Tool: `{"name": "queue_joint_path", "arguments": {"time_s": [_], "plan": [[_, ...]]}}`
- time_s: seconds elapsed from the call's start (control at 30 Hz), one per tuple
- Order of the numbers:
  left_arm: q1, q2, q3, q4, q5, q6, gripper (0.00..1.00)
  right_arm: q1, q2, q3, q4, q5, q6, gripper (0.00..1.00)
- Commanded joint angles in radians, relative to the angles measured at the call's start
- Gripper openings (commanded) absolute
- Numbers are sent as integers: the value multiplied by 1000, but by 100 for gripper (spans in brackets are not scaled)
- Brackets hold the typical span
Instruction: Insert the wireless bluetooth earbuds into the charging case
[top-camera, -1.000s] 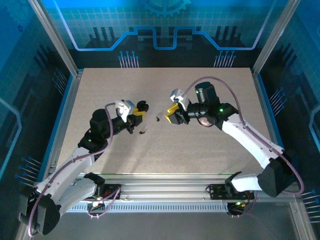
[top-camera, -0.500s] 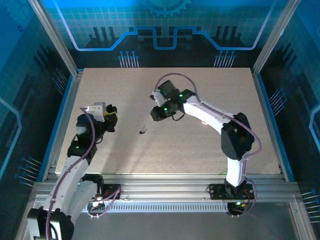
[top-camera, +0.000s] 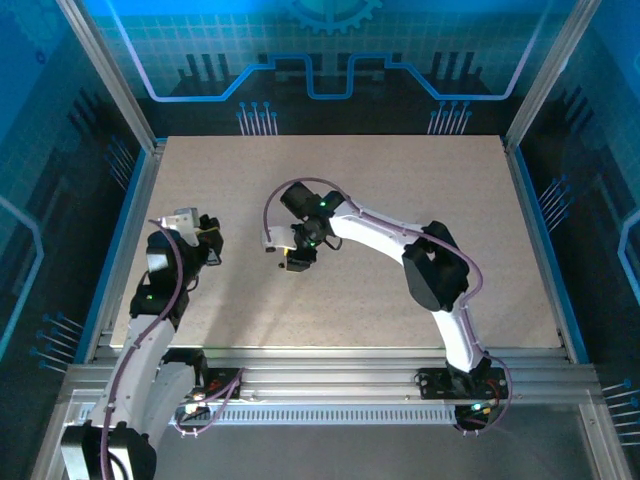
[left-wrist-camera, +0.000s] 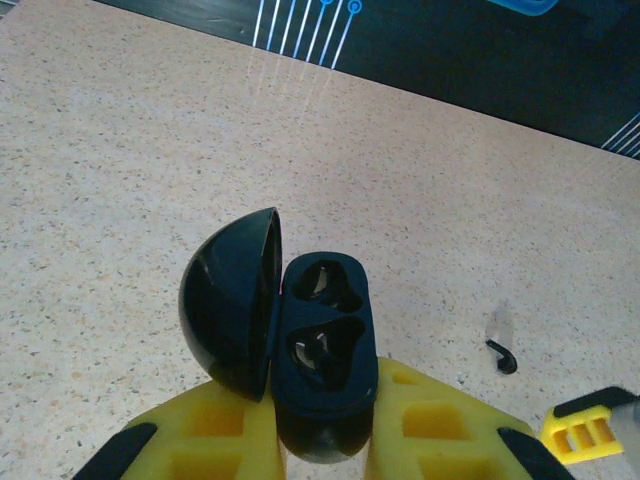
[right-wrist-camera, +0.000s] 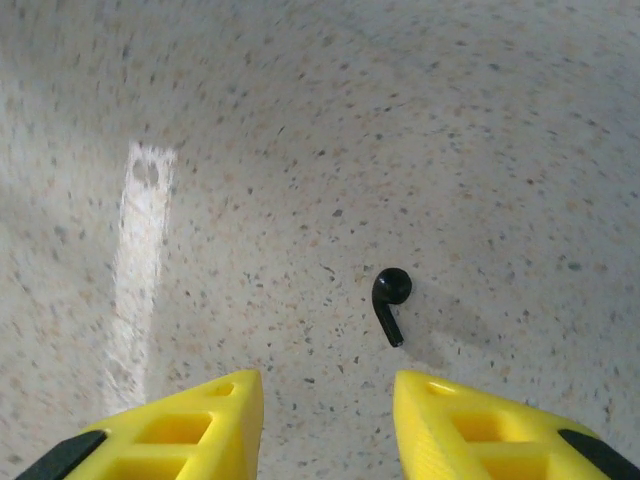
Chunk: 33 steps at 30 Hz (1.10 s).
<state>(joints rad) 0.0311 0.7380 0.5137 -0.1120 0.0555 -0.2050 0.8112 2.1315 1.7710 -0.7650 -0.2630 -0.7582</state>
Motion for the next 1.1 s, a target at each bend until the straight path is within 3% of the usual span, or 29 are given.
{"name": "queue_joint_path", "arguments": {"time_s": [0.0, 0.7, 1.07], "plan": [[13, -21, -6, -18, -27, -5, 12, -2, 71, 58, -39, -39, -255, 39], [20, -20, -17, -8, -19, -2, 12, 8, 272, 230, -52, -35, -277, 38], [20, -17, -15, -11, -17, -1, 12, -3, 305, 255, -92, -15, -291, 29]]}}
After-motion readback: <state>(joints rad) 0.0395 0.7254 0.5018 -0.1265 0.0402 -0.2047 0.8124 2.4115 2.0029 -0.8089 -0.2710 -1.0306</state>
